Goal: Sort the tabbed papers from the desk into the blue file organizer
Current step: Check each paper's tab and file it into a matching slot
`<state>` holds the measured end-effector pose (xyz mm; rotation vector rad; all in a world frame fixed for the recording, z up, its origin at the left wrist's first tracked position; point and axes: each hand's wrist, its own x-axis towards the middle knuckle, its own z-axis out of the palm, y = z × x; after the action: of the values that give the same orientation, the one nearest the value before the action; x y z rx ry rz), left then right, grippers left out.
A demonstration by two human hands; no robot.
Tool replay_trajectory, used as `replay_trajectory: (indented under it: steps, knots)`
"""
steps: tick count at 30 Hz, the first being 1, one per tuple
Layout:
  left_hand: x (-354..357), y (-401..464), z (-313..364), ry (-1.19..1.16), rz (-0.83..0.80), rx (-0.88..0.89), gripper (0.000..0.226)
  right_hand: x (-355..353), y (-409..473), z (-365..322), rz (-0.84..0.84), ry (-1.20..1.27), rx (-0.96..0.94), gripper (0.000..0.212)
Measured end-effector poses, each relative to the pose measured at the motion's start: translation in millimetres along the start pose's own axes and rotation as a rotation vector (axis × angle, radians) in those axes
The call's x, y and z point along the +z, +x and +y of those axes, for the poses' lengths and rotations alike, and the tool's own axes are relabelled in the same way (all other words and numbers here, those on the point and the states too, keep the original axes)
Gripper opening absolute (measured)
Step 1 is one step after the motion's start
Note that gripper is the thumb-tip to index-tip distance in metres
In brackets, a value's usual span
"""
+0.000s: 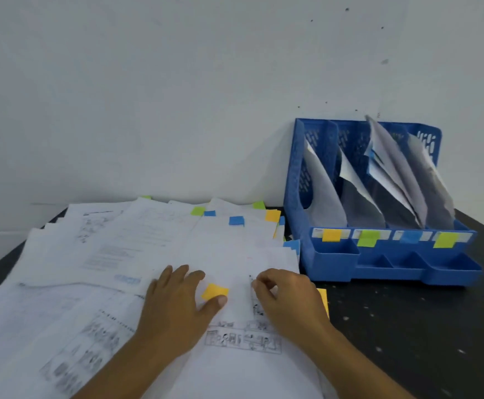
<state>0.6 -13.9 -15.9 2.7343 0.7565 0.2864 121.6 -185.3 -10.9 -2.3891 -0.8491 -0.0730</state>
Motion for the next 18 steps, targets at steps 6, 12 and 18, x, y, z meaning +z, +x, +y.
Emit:
replay_trajectory:
  steps: [6,12,18]
  knots:
    - [-10.8,3.4,-26.7,0.098,0.108,-0.142,0.074,8.8,-10.8,3.8,-0.014,-0.053,-0.091,0.027]
    - [-16.9,5.0,-48.0,0.052,0.155,-0.247,0.042,11.0,-11.2,4.3,-0.033,-0.053,-0.096,0.027]
    - [-19.3,7.9,-51.1,0.226,0.267,-0.198,0.031,12.4,-11.8,6.4,-0.041,-0.012,-0.087,0.022]
